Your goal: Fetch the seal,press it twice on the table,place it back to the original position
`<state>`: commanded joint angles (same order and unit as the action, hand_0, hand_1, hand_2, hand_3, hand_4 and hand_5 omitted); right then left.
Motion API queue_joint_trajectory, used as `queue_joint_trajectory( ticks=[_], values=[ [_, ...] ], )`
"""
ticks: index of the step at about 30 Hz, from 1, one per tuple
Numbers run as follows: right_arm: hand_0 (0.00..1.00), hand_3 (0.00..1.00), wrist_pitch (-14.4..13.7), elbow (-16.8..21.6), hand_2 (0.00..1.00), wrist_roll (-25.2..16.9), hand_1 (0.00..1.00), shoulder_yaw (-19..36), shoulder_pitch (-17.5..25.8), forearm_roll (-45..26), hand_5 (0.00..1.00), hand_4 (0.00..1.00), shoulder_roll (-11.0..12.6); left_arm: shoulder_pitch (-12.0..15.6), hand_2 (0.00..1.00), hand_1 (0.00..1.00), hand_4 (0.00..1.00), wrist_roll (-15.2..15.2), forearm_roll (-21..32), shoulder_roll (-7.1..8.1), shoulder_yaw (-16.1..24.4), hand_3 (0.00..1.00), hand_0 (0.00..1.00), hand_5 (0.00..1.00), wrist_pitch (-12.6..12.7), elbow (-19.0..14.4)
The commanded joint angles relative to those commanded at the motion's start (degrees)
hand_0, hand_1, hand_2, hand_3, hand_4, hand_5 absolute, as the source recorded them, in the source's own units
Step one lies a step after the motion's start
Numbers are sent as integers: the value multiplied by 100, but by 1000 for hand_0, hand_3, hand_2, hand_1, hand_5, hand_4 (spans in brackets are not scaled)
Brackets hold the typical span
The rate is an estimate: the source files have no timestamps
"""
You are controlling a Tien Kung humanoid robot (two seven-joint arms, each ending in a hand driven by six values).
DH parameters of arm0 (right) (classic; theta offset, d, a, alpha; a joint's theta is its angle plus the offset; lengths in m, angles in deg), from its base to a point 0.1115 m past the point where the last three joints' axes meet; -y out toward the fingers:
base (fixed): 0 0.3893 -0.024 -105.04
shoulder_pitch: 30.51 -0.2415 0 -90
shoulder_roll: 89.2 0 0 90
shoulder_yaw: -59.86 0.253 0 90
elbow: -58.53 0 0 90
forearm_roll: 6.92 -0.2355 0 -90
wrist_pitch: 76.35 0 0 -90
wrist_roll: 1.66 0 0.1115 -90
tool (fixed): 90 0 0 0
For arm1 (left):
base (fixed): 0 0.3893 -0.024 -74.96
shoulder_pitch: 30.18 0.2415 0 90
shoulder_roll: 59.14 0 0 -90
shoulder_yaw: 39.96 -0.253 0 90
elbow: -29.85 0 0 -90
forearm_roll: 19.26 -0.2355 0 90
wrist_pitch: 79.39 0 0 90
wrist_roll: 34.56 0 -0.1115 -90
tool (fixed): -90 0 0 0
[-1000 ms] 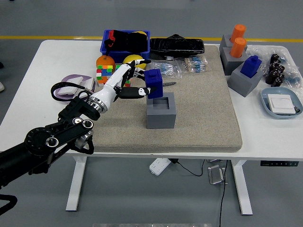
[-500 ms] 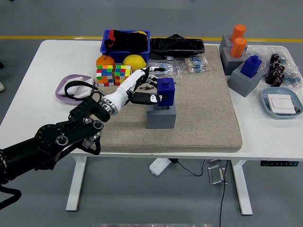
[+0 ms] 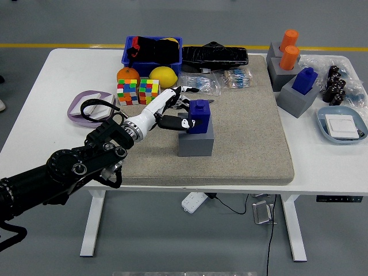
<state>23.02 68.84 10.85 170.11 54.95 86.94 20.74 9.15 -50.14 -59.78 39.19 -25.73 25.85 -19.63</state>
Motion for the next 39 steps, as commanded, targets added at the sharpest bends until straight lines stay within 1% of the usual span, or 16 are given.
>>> queue_joint_trajectory(
  ticks=[5,24,28,33,39],
  values=[
    [869,715,3,0,713,1,733,18,-3,11,508,828,-7,-21,459,544,704,-44,38,-17,-37,857,833,2,28,42],
    [869,716,5,0,713,-21,732,33,-14,14,509,829,-18,-11,459,543,702,-48,-1,-56,-119,856,834,2,23,100],
    [870,716,5,0,713,-28,732,42,-15,11,509,830,-15,-40,457,544,703,-32,-39,-32,-150,856,834,2,16,80],
    [870,715,2,0,713,-28,732,58,-7,19,510,830,-4,-110,454,543,702,41,-133,23,-194,856,834,2,-51,37],
    [870,717,4,0,713,-30,732,47,-9,8,509,830,-8,-163,455,544,704,74,-229,36,-202,855,835,2,-78,51]
  ],
)
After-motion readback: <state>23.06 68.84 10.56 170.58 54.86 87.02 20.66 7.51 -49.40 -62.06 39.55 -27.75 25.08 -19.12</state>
